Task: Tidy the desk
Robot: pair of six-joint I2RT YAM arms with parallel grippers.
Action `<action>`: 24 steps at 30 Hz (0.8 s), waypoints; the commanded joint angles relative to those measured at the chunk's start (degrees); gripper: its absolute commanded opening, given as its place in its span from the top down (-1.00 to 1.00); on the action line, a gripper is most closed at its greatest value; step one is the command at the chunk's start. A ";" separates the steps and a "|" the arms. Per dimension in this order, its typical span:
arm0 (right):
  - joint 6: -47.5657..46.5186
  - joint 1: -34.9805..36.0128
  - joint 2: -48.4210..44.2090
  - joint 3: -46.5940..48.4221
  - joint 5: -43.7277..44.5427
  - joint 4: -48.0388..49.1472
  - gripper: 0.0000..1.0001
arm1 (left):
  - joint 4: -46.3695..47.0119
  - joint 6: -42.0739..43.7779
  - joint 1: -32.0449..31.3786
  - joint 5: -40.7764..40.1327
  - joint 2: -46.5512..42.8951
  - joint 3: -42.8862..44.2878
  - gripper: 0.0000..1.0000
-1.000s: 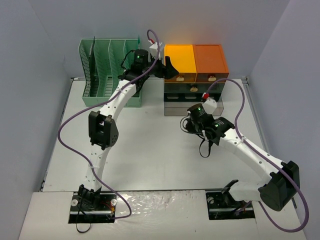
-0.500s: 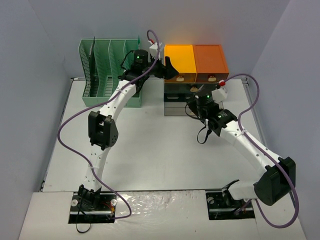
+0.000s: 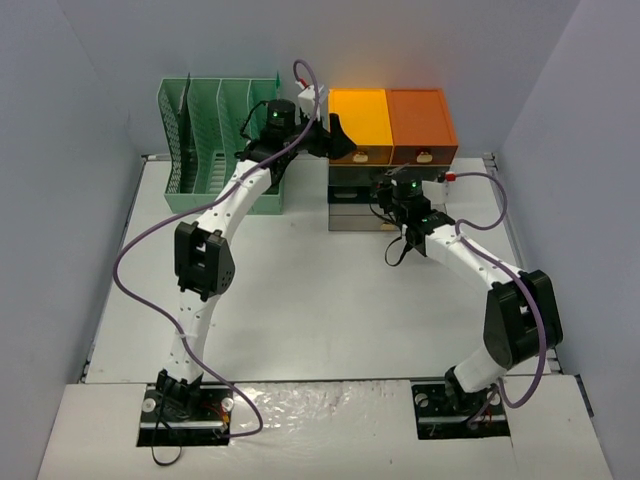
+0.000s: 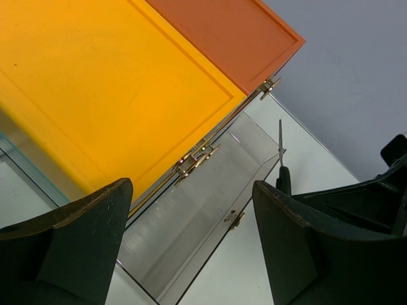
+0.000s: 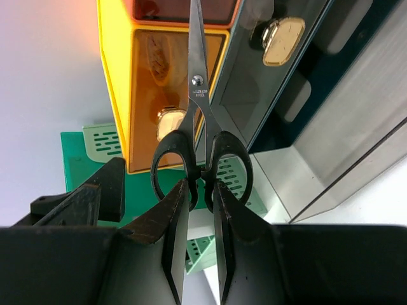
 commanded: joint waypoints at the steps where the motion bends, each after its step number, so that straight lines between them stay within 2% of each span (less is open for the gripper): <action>1: 5.75 -0.08 0.05 0.70 1.08 8.45 1.00 | -2.76 0.55 0.95 0.14 -4.36 -0.95 -0.47; 24: 7.67 -1.35 8.02 -2.18 3.02 6.13 1.00 | -2.12 0.65 1.03 -0.04 -5.43 -2.26 -0.47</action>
